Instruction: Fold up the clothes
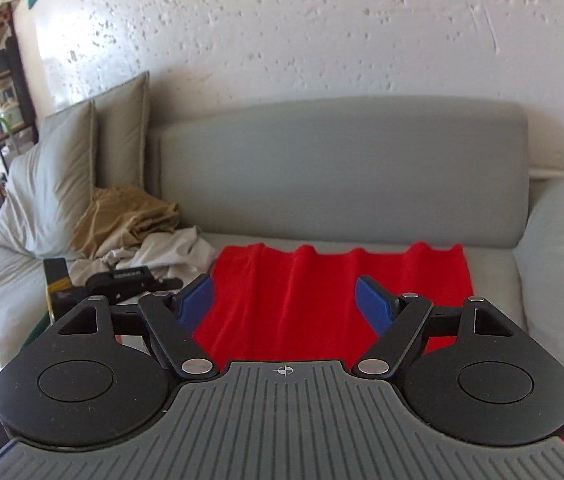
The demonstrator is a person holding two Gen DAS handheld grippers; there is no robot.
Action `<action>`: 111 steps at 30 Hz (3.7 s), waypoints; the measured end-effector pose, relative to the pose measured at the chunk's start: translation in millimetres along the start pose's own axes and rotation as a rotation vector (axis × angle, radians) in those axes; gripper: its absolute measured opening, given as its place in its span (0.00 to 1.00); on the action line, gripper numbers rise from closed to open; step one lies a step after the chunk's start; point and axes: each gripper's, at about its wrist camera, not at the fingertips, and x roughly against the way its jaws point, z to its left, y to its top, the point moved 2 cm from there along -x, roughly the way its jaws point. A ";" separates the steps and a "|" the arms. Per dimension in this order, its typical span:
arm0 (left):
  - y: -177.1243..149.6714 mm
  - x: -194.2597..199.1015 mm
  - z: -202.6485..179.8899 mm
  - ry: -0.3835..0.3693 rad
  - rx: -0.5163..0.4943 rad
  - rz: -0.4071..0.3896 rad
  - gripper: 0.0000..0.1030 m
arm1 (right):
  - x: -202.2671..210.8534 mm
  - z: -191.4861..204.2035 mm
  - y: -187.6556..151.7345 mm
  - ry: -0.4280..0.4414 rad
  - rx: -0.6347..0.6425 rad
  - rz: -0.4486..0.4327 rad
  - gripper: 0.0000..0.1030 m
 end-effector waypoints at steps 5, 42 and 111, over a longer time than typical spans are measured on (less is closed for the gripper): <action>13.9 -44.0 15.4 -0.048 0.020 0.066 0.54 | -27.2 -12.8 -21.9 -0.029 -0.038 0.028 0.77; 36.5 192.2 -48.7 -0.115 -0.329 -0.535 0.00 | 55.4 11.6 -23.6 -0.042 -0.100 -0.057 0.77; -132.1 220.8 80.0 0.208 0.342 -0.188 0.06 | 171.2 -31.9 -99.9 0.327 -0.401 0.040 0.82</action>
